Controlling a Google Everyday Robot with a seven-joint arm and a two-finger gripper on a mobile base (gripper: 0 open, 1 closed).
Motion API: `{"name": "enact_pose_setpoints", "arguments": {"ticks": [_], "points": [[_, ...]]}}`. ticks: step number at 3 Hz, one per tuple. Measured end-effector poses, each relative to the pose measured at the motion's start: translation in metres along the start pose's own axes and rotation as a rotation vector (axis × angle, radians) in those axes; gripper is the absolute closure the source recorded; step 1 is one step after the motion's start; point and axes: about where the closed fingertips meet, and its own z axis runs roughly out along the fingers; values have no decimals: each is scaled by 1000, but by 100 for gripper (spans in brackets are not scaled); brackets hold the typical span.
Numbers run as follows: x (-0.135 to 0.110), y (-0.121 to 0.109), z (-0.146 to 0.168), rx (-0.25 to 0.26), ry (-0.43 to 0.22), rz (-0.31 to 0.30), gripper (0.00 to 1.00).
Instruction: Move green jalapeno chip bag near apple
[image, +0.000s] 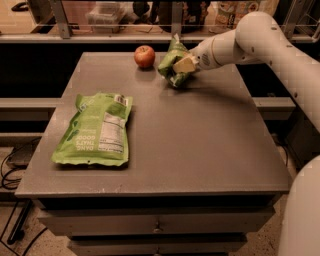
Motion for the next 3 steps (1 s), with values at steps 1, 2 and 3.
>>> {"name": "enact_pose_setpoints", "arguments": {"ticks": [1, 2, 3], "points": [[-1, 7, 13, -24, 5, -1, 12], [-1, 9, 16, -30, 6, -1, 0], [-1, 9, 16, -30, 6, -1, 0]]}}
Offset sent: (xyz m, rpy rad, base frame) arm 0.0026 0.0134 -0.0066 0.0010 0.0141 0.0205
